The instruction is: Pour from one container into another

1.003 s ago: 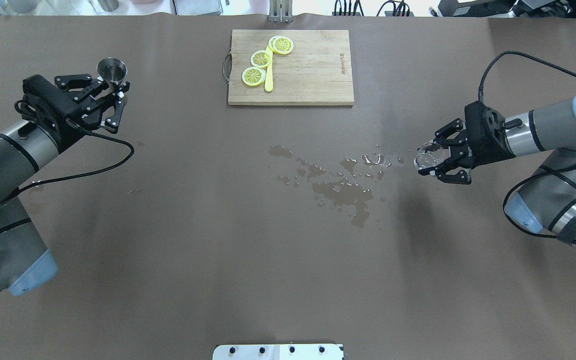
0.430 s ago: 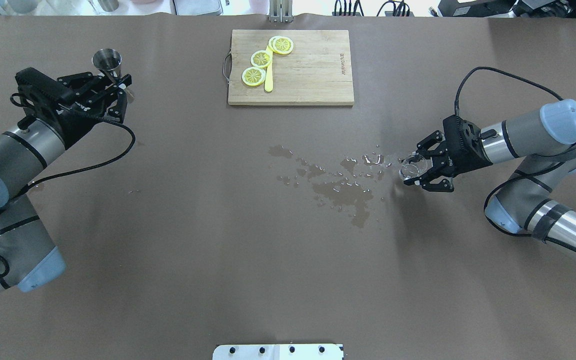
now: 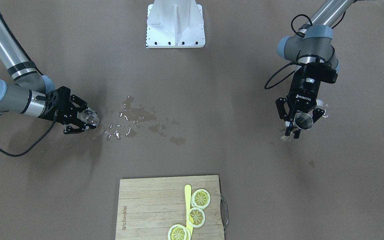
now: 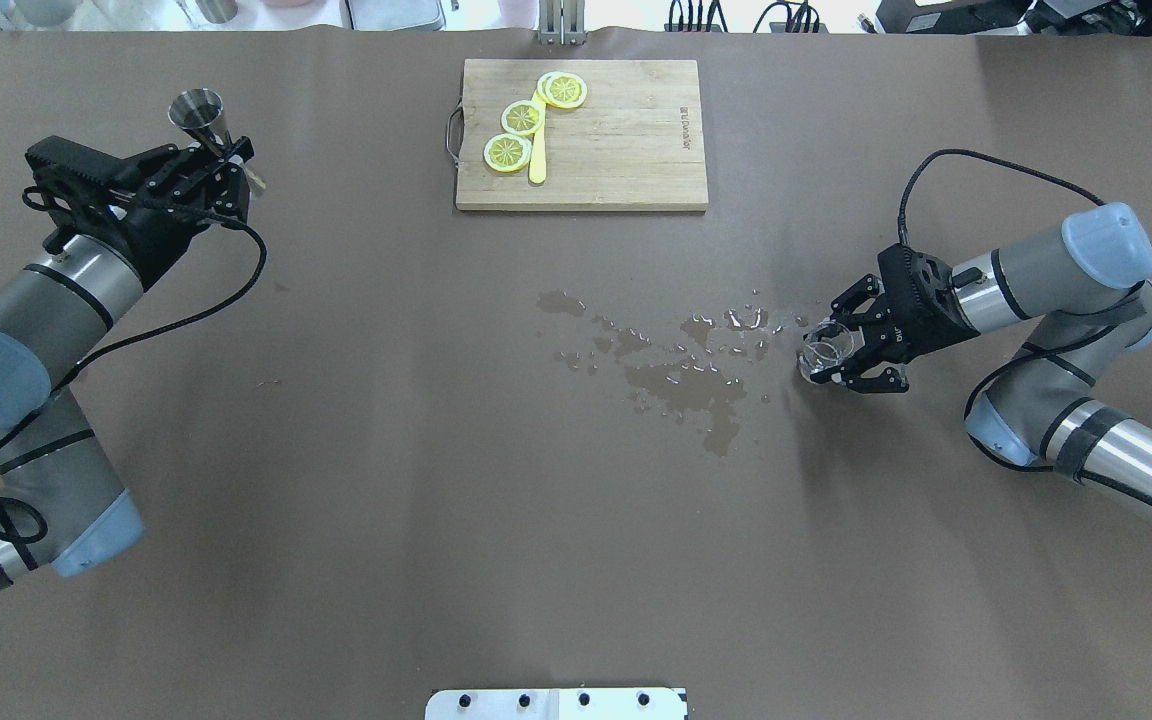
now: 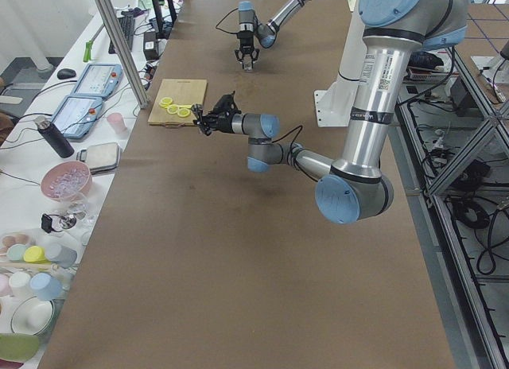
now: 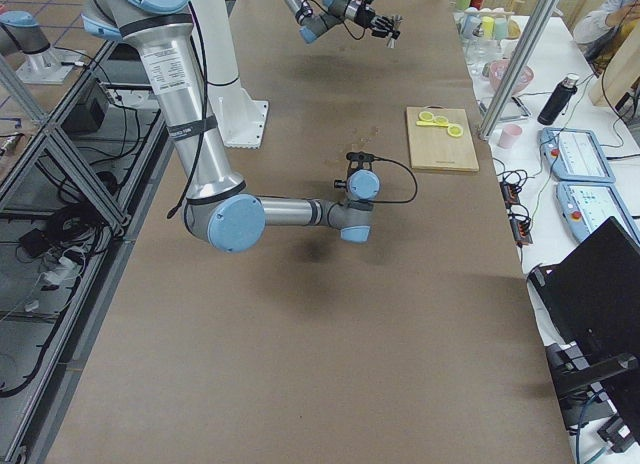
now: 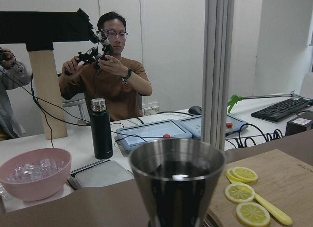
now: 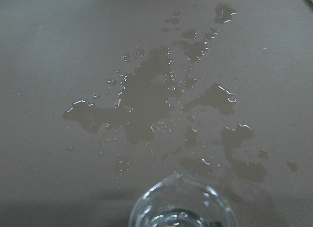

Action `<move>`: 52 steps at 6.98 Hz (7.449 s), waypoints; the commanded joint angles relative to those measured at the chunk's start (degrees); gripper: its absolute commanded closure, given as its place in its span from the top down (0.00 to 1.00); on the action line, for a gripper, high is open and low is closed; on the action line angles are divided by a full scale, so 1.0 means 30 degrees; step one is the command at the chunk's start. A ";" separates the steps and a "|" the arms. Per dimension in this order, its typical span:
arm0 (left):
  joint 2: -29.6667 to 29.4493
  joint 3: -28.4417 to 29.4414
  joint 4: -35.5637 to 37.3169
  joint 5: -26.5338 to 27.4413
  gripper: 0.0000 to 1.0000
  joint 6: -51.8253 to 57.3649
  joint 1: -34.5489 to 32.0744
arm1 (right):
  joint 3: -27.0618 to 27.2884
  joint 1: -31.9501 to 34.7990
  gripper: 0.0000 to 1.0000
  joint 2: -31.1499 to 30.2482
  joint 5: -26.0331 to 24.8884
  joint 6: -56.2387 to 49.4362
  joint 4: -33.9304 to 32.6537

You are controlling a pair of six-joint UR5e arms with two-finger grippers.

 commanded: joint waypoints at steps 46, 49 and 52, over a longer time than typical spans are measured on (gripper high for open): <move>0.1074 -1.0340 1.6005 0.2558 0.99 -0.2062 0.4072 | 1.0753 1.2791 1.00 -0.6530 -0.3450 0.3142 -3.0869; -0.2012 -0.5635 1.6093 -0.7494 0.99 0.3025 -0.3428 | 1.0824 1.3729 1.00 -0.7747 -0.2893 0.3142 -3.0898; -0.3016 -0.0157 1.6500 -1.8207 0.99 0.4545 -1.0897 | 1.0852 1.4053 1.00 -0.8069 -0.2894 0.3142 -3.0811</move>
